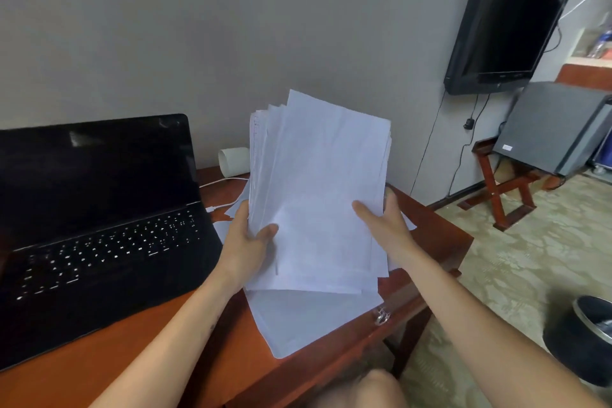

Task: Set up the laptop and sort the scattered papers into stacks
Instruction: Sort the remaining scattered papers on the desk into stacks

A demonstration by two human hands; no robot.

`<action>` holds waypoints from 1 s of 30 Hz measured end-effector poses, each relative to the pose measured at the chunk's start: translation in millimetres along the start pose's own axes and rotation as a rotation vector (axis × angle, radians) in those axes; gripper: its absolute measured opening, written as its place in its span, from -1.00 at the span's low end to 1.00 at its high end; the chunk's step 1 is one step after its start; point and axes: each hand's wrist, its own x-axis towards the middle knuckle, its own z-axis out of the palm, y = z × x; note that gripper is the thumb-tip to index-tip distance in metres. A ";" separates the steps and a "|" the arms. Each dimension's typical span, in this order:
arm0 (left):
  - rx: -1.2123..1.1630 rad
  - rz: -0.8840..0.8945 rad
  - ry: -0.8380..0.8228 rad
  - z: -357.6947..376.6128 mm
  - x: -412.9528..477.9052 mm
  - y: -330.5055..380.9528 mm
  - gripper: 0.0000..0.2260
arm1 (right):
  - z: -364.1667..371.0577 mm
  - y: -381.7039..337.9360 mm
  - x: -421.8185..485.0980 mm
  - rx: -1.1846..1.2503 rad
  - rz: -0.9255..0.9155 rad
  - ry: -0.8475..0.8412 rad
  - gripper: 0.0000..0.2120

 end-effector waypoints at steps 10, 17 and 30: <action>0.004 0.161 0.136 2.5 29.3 38.9 -0.61 | 3.8 -56.5 8.7 0.154 -0.231 0.112 -0.60; -0.138 0.110 0.174 7.2 19.6 30.3 -0.64 | 27.8 -36.8 -2.3 0.155 -0.162 -0.058 -0.62; 0.038 0.117 0.173 -7.5 22.3 25.5 -0.66 | 45.0 -40.2 -8.1 -0.009 -0.081 -0.062 -0.75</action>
